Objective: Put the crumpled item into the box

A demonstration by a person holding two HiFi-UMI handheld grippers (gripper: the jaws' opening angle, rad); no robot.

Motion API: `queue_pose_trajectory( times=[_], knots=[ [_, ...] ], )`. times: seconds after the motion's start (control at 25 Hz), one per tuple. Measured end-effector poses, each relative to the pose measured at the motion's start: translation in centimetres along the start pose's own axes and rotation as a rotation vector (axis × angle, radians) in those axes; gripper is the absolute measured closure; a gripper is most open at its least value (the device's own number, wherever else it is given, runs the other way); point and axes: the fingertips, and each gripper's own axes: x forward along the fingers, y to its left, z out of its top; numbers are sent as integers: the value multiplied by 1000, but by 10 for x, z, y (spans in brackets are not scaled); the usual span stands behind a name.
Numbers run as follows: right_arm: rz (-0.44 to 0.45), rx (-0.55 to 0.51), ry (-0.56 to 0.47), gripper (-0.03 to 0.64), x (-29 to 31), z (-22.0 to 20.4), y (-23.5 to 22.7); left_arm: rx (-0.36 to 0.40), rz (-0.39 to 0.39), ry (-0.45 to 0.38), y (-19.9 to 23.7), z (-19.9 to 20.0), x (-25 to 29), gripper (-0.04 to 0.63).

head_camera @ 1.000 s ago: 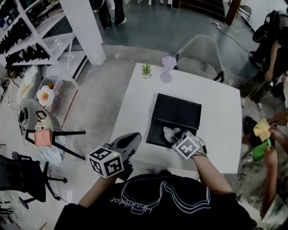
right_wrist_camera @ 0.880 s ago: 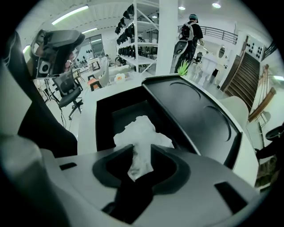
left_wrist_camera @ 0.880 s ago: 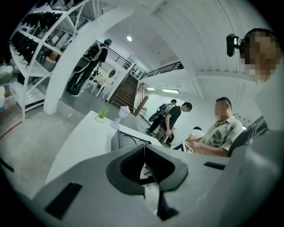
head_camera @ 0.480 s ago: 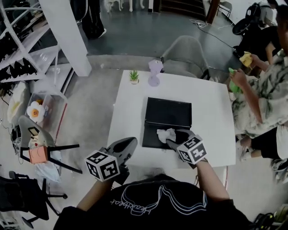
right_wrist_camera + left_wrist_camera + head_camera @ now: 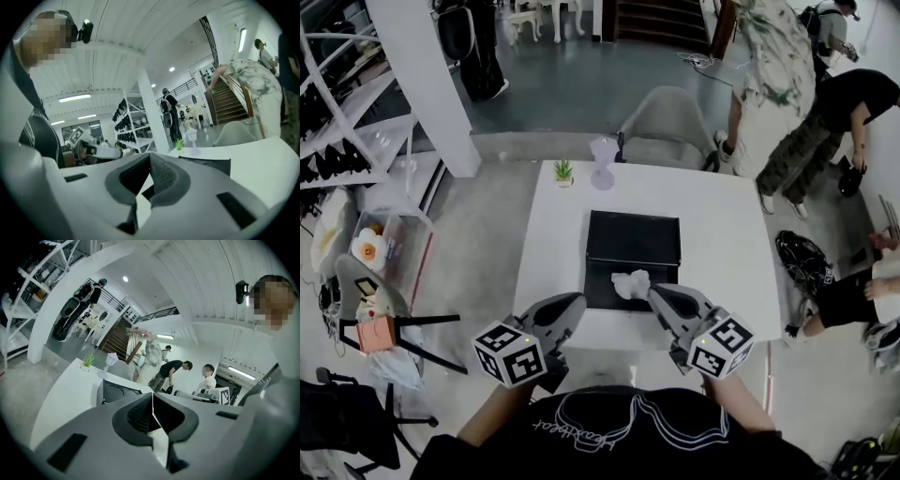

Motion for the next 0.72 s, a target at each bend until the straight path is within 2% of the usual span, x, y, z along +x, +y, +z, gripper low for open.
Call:
queue_pose_trajectory(
  times=[0.28,0.72],
  knots=[
    [112,58,-87,614,-54,18,29,46,-26,-52,-65,-5,-9,588],
    [155,39,-156,614,-132,15,51,109,-16,-86,-141,-42,-21,588]
  ],
)
